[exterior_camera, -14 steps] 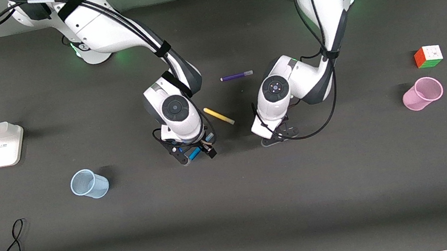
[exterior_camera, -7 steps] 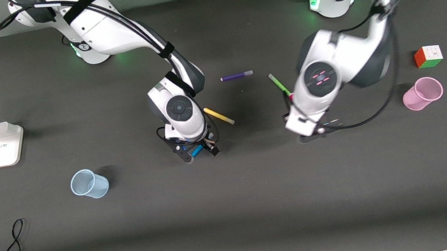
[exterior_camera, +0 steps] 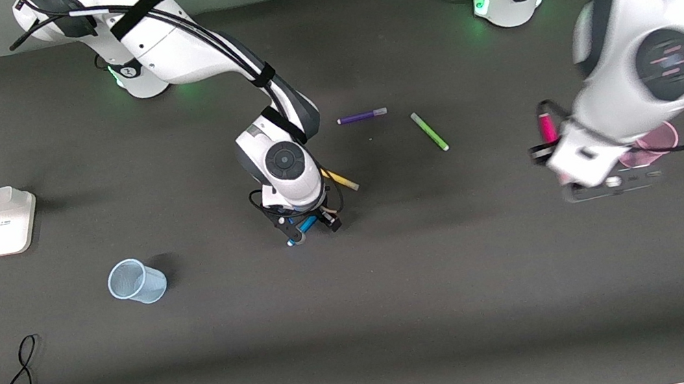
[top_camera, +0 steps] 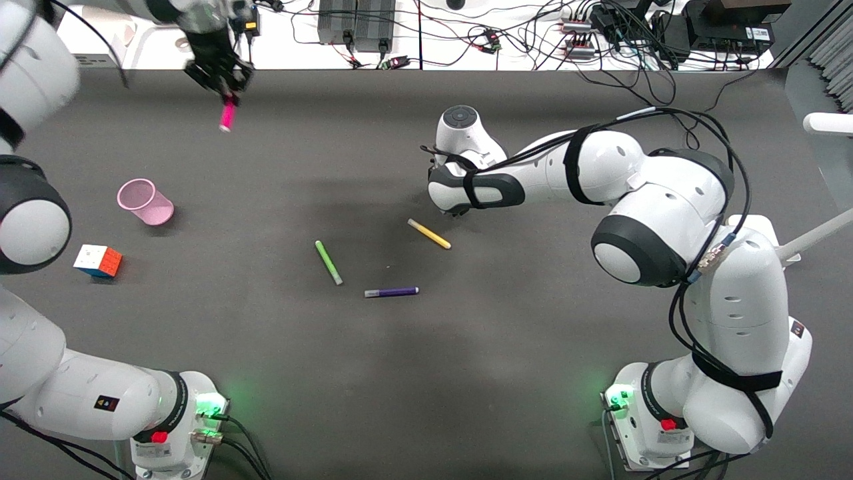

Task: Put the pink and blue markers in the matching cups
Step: 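Lift the pink marker toward the pink cup while the right gripper carries blue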

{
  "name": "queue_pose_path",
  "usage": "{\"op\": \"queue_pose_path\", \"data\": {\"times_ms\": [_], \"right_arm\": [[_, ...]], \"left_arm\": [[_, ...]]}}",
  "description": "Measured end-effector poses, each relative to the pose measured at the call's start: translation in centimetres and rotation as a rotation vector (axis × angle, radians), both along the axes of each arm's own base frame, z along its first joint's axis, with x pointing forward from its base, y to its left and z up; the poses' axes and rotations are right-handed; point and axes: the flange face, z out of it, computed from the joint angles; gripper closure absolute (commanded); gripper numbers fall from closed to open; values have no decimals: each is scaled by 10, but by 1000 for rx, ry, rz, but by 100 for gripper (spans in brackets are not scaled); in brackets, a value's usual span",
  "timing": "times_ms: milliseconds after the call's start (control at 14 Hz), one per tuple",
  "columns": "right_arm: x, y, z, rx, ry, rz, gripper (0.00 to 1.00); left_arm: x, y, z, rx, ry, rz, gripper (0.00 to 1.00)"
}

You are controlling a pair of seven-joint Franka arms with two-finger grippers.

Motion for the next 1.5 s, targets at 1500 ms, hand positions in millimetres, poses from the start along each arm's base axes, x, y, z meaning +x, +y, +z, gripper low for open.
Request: {"op": "queue_pose_path", "data": {"times_ms": [1500], "right_arm": [[73,-117,220,-3,132,297,92]], "left_arm": [[9,239,14,-11,34,-324,100]]}}
